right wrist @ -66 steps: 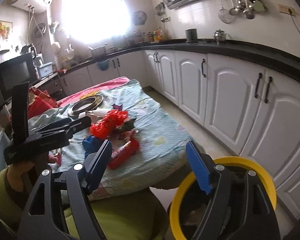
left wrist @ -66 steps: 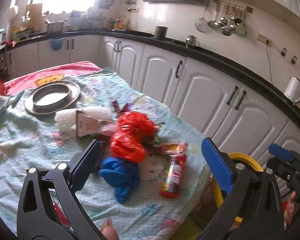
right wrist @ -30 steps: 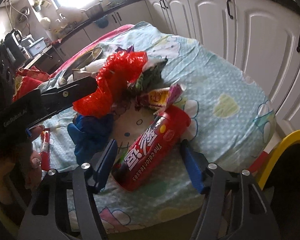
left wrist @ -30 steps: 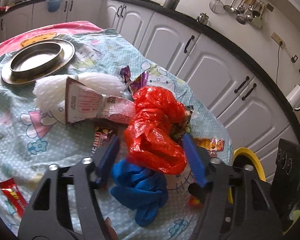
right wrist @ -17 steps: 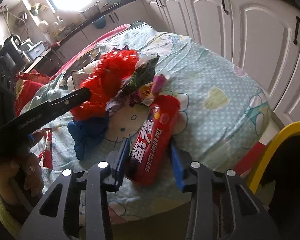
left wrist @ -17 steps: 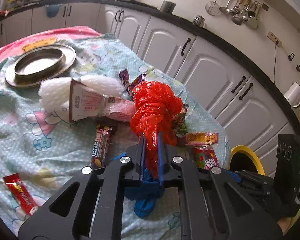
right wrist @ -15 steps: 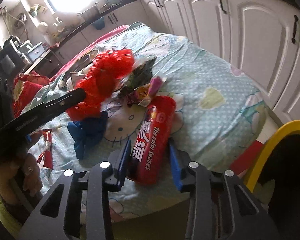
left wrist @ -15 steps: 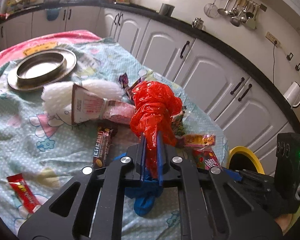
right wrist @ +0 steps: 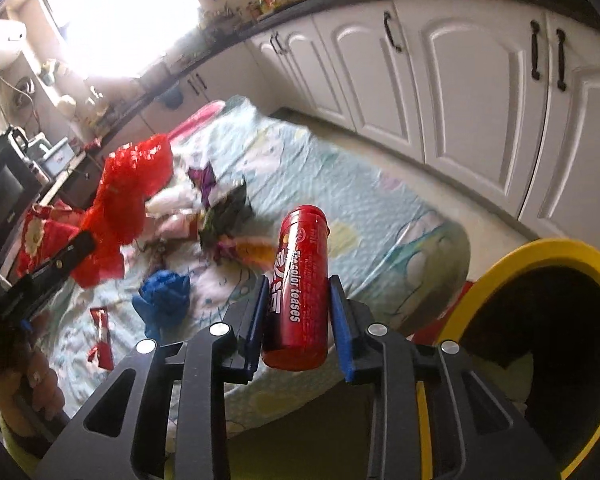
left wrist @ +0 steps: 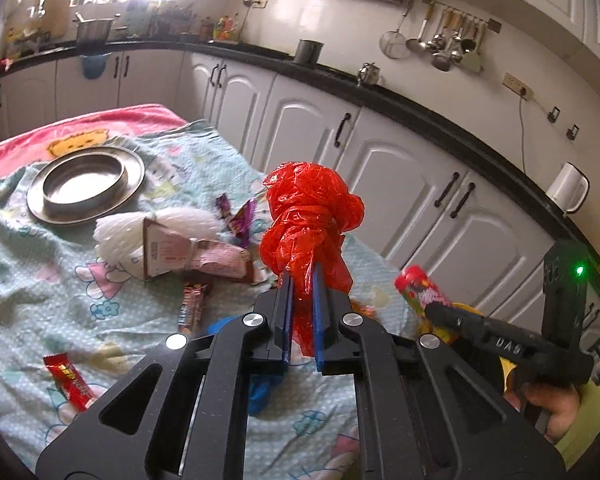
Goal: Collect trash
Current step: 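Carry the red bag and red snack tube over the trash bin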
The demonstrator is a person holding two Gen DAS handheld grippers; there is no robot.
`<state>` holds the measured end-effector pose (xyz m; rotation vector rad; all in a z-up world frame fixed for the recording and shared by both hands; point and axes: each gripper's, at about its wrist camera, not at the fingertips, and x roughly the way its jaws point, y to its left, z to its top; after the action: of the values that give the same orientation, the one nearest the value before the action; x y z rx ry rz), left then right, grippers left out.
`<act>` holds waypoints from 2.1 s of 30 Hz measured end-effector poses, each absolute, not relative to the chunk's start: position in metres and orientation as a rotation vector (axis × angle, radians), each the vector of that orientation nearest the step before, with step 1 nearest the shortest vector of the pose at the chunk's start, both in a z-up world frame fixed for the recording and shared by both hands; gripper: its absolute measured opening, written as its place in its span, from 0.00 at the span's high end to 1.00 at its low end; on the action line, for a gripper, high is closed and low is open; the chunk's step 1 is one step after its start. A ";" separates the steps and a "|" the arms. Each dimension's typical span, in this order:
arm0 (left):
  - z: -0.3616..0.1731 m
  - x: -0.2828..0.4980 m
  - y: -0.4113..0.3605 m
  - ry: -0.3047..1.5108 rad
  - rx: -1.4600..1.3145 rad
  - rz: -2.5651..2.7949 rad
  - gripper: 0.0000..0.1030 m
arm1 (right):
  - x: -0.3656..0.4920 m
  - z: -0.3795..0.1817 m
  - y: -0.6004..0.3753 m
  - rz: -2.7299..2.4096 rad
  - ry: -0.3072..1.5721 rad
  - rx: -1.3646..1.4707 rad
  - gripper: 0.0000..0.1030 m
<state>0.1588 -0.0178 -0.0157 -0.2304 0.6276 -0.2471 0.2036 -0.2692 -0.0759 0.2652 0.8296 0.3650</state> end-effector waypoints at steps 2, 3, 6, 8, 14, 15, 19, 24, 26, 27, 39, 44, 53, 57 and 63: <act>-0.012 0.157 -0.023 0.621 -0.220 -0.259 0.96 | 0.198 -0.064 -0.273 0.387 0.784 0.278 0.72; -0.011 0.156 -0.025 0.619 -0.216 -0.264 0.96 | 0.195 -0.058 -0.274 0.397 0.761 0.275 0.72; -0.007 0.153 -0.032 0.613 -0.206 -0.282 0.96 | 0.183 -0.041 -0.274 0.421 0.691 0.235 0.73; -0.005 0.151 -0.038 0.610 -0.195 -0.296 0.96 | 0.176 -0.032 -0.275 0.423 0.650 0.217 0.73; -0.002 0.150 -0.055 0.606 -0.171 -0.336 0.96 | 0.161 -0.015 -0.288 0.416 0.579 0.206 0.73; -0.002 0.150 -0.058 0.607 -0.166 -0.343 0.96 | 0.159 -0.014 -0.293 0.410 0.576 0.210 0.73; -0.004 0.148 -0.071 0.613 -0.145 -0.369 0.96 | 0.154 -0.012 -0.313 0.382 0.567 0.241 0.73; -0.006 0.147 -0.088 0.623 -0.120 -0.398 0.96 | 0.146 -0.010 -0.334 0.346 0.560 0.261 0.73; -0.007 0.147 -0.095 0.628 -0.109 -0.410 0.96 | 0.144 -0.012 -0.343 0.328 0.561 0.268 0.73; -0.007 0.147 -0.097 0.630 -0.104 -0.415 0.96 | 0.142 -0.013 -0.348 0.320 0.562 0.272 0.73; -0.019 0.142 -0.142 0.664 -0.032 -0.492 0.96 | 0.128 -0.019 -0.382 0.248 0.562 0.274 0.73; -0.025 0.141 -0.159 0.683 -0.002 -0.517 0.96 | 0.123 -0.028 -0.401 0.208 0.572 0.284 0.73; -0.040 0.138 -0.188 0.725 0.044 -0.555 0.96 | 0.114 -0.047 -0.430 0.142 0.601 0.298 0.73; -0.048 0.136 -0.203 0.747 0.072 -0.575 0.96 | 0.110 -0.056 -0.441 0.121 0.616 0.305 0.73; -0.065 0.131 -0.226 0.784 0.127 -0.611 0.96 | 0.104 -0.068 -0.452 0.100 0.641 0.309 0.73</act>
<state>0.1312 -0.2261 -0.0648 0.1273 0.7840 -0.6111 0.1039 -0.4524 -0.0685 0.3091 0.6414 0.0997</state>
